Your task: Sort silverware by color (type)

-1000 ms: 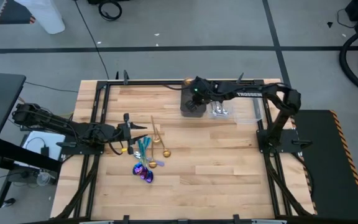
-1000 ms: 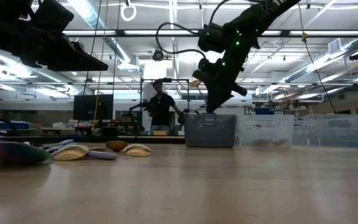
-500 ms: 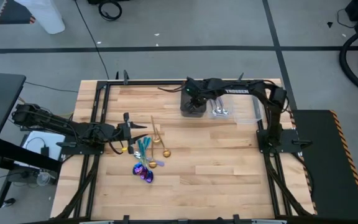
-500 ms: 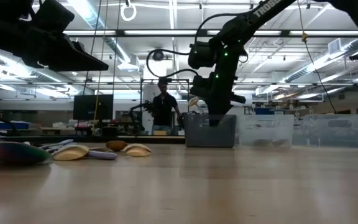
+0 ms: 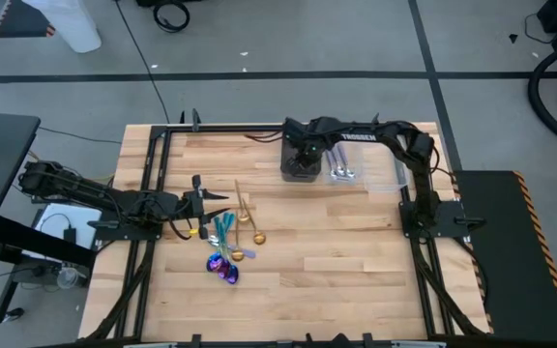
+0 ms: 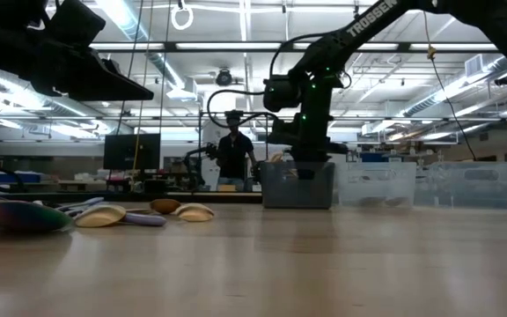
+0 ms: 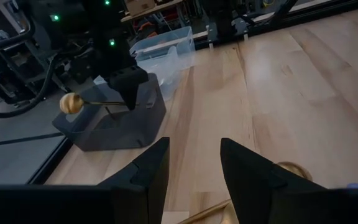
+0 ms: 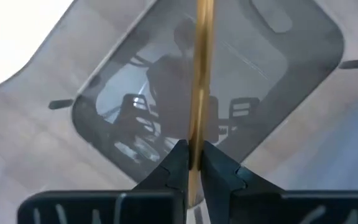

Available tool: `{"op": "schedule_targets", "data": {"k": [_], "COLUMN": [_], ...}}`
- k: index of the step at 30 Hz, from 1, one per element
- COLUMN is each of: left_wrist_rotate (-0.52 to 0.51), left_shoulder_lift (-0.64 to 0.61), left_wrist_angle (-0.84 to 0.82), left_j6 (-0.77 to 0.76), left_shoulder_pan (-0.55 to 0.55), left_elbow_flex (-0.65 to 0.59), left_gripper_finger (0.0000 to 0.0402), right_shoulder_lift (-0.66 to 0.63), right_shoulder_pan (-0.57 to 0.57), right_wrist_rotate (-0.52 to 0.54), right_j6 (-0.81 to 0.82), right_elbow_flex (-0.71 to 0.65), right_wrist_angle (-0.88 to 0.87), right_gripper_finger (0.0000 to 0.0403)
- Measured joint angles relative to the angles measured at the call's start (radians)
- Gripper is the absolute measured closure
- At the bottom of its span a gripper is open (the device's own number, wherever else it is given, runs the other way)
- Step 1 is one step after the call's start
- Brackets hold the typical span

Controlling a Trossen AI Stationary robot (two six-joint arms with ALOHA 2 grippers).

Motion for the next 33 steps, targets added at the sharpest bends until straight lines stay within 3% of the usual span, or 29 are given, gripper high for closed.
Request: {"op": "schedule_targets", "data": {"k": [12, 22, 28, 33], "left_wrist_rotate": [0.0, 0.027, 0.027, 0.027], "left_shoulder_lift": [0.0, 0.0, 0.0, 0.0], "left_wrist_angle": [-0.016, -0.039, -0.053, -0.062], "left_j6": [-0.007, -0.007, -0.007, -0.025], "left_shoulder_pan": [0.0, 0.0, 0.0, 0.0], "left_elbow_flex": [0.0, 0.0, 0.0, 0.0], "left_gripper_finger": [0.0251, 0.0251, 0.0251, 0.0251], "right_shoulder_lift": [-0.001, -0.03, -0.046, -0.048], "right_shoulder_pan": [-0.006, 0.01, 0.071, 0.146], "right_wrist_rotate": [-0.013, 0.019, 0.105, 0.113], "right_j6": [0.008, -0.004, -0.043, -0.066], "right_elbow_flex": [0.0, 0.061, 0.148, 0.196], "right_wrist_angle": [0.002, -0.007, -0.003, 0.044], "right_gripper_finger": [0.0312, 0.0311, 0.0311, 0.0312]}}
